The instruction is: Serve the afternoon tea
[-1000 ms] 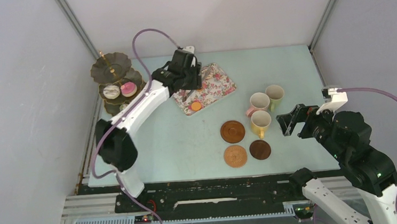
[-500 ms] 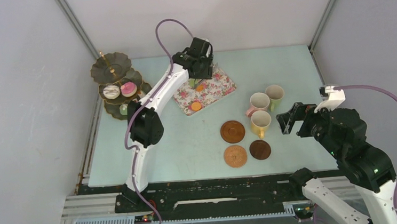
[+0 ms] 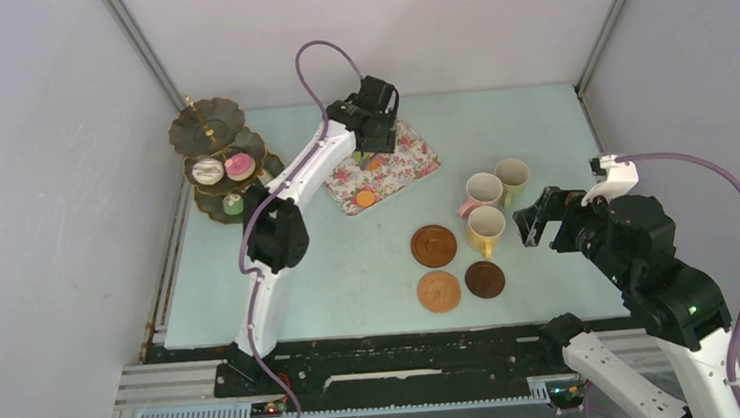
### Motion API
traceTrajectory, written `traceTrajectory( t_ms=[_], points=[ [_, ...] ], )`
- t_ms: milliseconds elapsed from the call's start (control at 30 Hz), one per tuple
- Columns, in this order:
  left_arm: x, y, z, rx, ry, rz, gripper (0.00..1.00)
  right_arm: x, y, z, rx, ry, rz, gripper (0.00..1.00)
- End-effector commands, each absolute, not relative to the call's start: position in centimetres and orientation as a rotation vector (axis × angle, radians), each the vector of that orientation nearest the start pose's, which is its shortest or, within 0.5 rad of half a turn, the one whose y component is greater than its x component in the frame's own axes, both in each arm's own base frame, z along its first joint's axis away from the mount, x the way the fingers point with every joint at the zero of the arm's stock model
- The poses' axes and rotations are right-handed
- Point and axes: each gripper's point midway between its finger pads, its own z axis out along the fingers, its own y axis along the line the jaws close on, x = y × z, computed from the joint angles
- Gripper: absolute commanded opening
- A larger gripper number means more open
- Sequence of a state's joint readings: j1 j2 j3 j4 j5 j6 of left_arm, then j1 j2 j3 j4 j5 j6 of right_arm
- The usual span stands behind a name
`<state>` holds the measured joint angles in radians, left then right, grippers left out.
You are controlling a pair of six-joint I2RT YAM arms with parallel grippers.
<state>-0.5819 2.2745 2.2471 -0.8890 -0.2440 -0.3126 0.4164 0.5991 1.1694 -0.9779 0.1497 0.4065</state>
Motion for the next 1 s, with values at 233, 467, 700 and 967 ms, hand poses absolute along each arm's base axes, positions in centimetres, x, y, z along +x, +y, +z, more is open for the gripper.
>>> traceTrajectory(
  t_ms=[233, 467, 700, 967],
  points=[
    [50.1, -29.3, 15.0, 0.214, 2.388, -0.152, 0.68, 17.9, 6.7, 31.5, 0.083, 1.985, 0.382, 1.0],
    [51.2, -29.5, 14.6, 0.175, 2.384, -0.197, 0.68, 17.9, 6.7, 31.4, 0.084, 1.988, 0.386, 1.0],
    [52.1, -30.0, 13.9, 0.144, 2.383, -0.233, 0.69, 18.0, 6.8, 31.5, 0.081, 1.987, 0.387, 1.0],
    [52.2, -29.9, 12.6, 0.141, 2.401, -0.221, 0.66, 18.0, 6.7, 31.5, 0.083, 1.987, 0.384, 1.0]
  ],
)
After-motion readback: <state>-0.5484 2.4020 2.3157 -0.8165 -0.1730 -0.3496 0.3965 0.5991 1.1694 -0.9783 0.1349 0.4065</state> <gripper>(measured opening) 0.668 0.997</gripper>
